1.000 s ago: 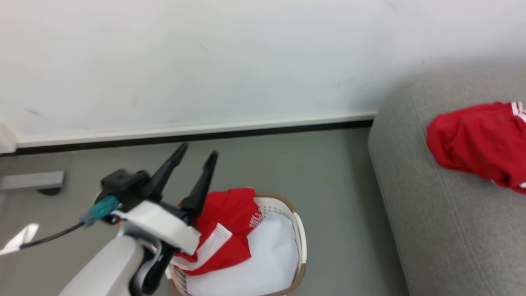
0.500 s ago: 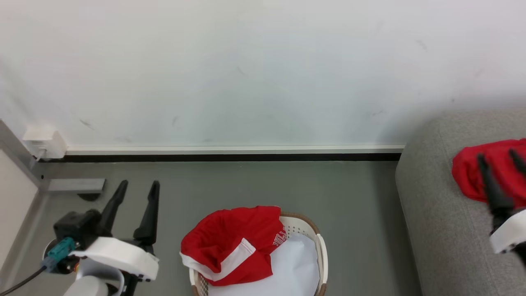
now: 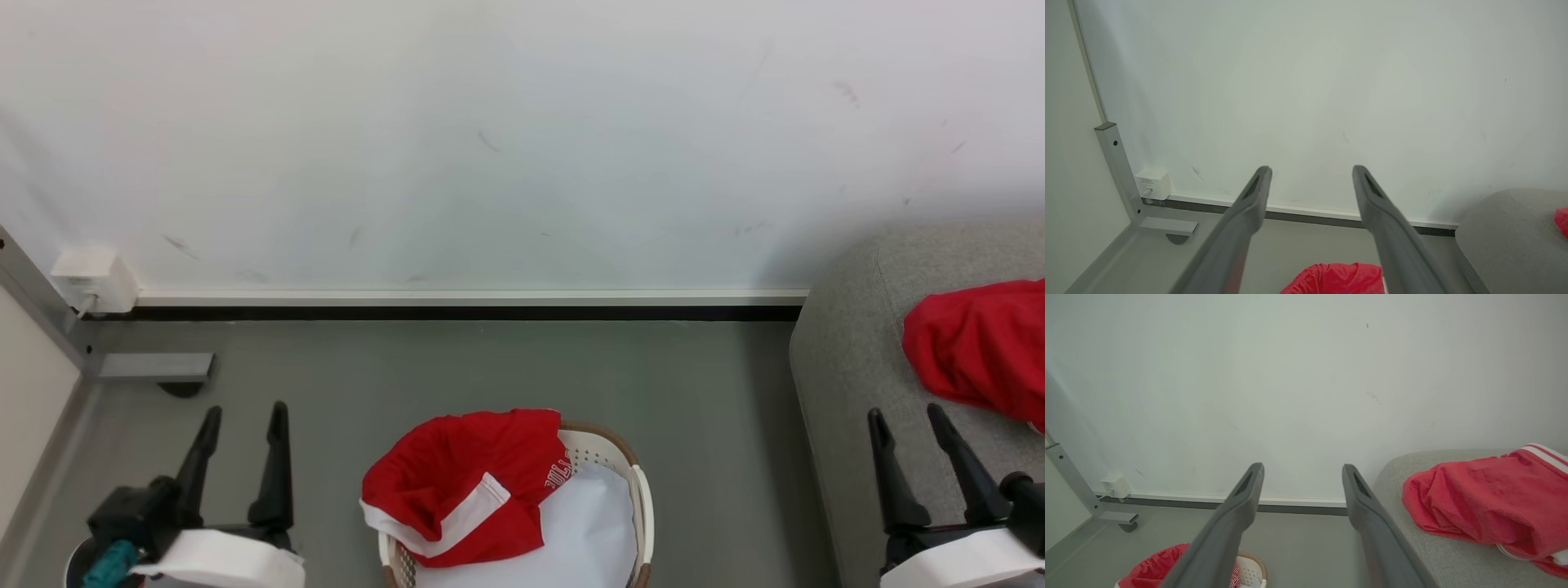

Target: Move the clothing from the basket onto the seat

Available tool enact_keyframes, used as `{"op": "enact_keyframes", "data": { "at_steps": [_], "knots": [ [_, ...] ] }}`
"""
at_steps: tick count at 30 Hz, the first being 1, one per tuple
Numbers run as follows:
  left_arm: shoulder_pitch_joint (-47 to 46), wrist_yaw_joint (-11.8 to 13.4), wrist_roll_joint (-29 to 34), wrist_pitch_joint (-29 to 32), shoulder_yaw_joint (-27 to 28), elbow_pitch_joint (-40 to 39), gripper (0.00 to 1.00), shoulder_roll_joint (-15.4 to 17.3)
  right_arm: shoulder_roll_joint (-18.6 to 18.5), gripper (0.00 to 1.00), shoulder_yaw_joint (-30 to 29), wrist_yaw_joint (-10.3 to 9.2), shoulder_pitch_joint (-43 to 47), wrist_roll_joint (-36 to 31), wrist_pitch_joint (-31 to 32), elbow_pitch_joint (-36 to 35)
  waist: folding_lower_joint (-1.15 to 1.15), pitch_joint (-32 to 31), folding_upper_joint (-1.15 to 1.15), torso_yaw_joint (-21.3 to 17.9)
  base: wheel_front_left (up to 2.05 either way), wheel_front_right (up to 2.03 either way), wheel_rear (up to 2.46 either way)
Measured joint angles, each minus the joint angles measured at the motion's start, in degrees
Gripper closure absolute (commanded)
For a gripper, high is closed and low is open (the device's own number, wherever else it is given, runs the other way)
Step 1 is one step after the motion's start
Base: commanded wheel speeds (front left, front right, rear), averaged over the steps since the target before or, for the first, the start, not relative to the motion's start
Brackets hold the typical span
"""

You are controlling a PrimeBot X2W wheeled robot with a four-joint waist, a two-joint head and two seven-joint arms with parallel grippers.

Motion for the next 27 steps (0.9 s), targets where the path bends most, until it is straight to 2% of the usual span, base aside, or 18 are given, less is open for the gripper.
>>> {"op": "enact_keyframes", "data": {
  "at_steps": [3, 10, 18, 27],
  "knots": [
    [1.3, -1.2, 4.2, 0.0, 1.3, -0.3, 0.0, -1.5, 2.0, 0.0, -0.5, 0.0, 0.4, -2.2, -0.2, 0.0, 0.0, 0.1, 0.0, -0.2, 0.0, 0.0, 0.0],
    [3.0, -4.5, 8.0, 0.0, 5.3, 1.9, 0.0, -5.9, 4.9, 0.0, -1.2, 0.0, 0.4, -4.5, -0.3, -0.3, 0.0, 0.0, 0.0, -0.4, 0.0, 0.0, 0.0],
    [1.8, -7.0, 11.3, 0.0, 7.5, 3.9, 0.0, -7.4, 5.3, 0.0, -0.3, 0.0, -0.3, -4.6, -0.3, 0.7, 0.01, 0.8, 0.0, 0.0, 0.0, 0.0, 0.0],
    [1.4, -8.0, 13.3, 0.0, 9.0, 4.2, 0.0, -8.6, 5.5, 0.0, 0.7, 0.0, -1.1, -4.6, -0.3, 1.7, 0.01, 1.0, 0.0, -0.4, 0.0, 0.0, 0.0]
  ]
}}
